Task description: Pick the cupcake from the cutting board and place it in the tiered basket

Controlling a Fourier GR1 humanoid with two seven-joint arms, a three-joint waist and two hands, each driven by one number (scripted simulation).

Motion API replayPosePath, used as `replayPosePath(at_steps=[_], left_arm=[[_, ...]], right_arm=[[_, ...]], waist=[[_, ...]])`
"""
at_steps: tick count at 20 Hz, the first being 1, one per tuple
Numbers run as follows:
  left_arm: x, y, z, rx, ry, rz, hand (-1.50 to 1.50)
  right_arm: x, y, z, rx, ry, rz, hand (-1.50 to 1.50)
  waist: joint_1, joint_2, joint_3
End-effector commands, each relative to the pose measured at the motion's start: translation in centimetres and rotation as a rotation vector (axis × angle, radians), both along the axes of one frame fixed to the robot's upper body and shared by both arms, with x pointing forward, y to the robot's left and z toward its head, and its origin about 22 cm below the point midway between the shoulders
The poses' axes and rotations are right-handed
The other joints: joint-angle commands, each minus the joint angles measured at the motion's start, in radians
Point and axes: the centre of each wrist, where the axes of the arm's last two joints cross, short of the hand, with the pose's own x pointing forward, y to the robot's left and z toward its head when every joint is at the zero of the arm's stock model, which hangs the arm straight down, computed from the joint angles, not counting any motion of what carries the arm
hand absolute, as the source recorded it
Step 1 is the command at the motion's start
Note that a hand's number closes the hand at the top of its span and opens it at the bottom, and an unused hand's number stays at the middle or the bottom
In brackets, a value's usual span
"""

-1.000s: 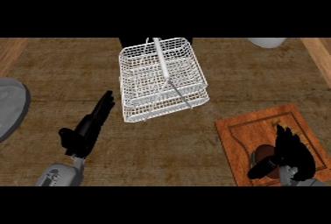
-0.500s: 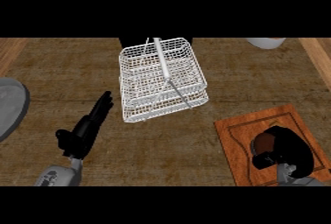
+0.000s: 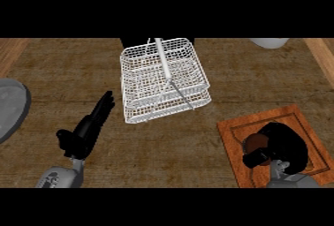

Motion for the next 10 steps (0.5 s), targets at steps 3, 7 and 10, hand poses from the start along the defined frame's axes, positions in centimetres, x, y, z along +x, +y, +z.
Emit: replayPosePath(at_steps=[3,7,10], left_arm=[[0.5,-0.1,-0.6,-0.005,0.005,-0.005,0.0],[1.0,-1.1,0.4,0.003,-0.019,-0.036,0.0],[0.4,-0.5,-0.6,-0.015,-0.014,-0.027,0.0]], right_arm=[[3.0,-4.4,2.9,-0.078,-0.046,0.352,1.5],[3.9,-6.4,5.2,-0.101,-0.127,0.714,1.5],[6.0,-9.5,7.9,0.065,-0.333,0.77,1.5]], waist=[[0.012,0.009,0.005],[0.04,0.017,0.011],[0.034,0.018,0.009]])
